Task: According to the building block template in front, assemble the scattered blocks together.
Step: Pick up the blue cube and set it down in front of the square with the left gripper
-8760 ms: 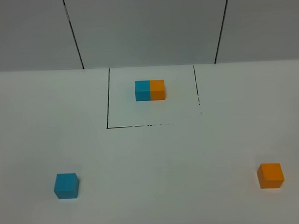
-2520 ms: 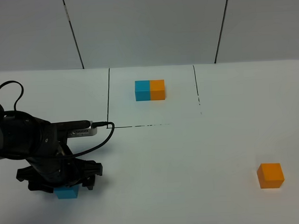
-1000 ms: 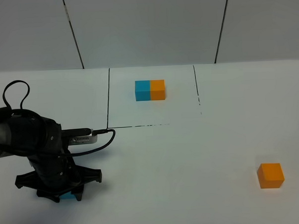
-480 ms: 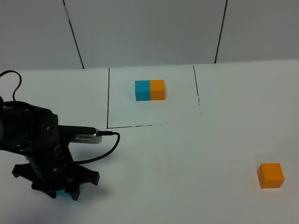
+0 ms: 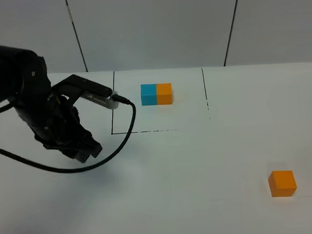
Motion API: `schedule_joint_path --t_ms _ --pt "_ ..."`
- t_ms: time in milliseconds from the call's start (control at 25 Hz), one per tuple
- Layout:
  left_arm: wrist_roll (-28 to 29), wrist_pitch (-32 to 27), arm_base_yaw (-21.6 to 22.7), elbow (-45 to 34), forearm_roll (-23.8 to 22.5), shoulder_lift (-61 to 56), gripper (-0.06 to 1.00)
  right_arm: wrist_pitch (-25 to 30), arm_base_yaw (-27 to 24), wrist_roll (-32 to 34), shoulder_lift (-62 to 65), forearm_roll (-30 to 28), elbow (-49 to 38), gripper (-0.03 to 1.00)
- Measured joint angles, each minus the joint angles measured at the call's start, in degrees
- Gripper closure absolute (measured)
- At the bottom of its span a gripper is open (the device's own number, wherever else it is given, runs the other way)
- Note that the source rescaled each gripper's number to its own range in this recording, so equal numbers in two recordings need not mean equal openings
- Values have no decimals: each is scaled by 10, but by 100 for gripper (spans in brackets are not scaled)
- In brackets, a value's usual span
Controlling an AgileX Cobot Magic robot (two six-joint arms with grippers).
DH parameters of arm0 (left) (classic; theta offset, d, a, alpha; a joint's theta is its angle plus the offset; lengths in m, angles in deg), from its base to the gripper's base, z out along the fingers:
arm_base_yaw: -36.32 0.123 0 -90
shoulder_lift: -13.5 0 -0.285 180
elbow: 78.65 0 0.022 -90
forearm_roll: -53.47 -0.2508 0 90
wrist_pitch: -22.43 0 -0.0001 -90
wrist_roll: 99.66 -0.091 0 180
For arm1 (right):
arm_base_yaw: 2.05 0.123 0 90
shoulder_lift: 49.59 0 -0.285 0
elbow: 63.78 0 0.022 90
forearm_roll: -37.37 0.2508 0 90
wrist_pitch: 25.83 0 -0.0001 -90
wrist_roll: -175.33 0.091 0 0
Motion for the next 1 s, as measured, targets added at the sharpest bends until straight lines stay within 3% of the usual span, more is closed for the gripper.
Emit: schedule_joint_path --t_ms 240,440,600,880,1000 --pt "-153 -43 -57 99 0 38 94 0 0 0 0 0 0 15" --pt "-208 -103 -111 205 -27 140 94 0 0 0 0 0 0 15" --pt "-244 -117 -153 291 -41 221 94 0 0 0 0 0 0 15" --pt "-320 -108 -182 356 14 307 94 0 0 0 0 0 0 15" --pt "-328 -110 -183 357 6 327 94 0 0 0 0 0 0 15"
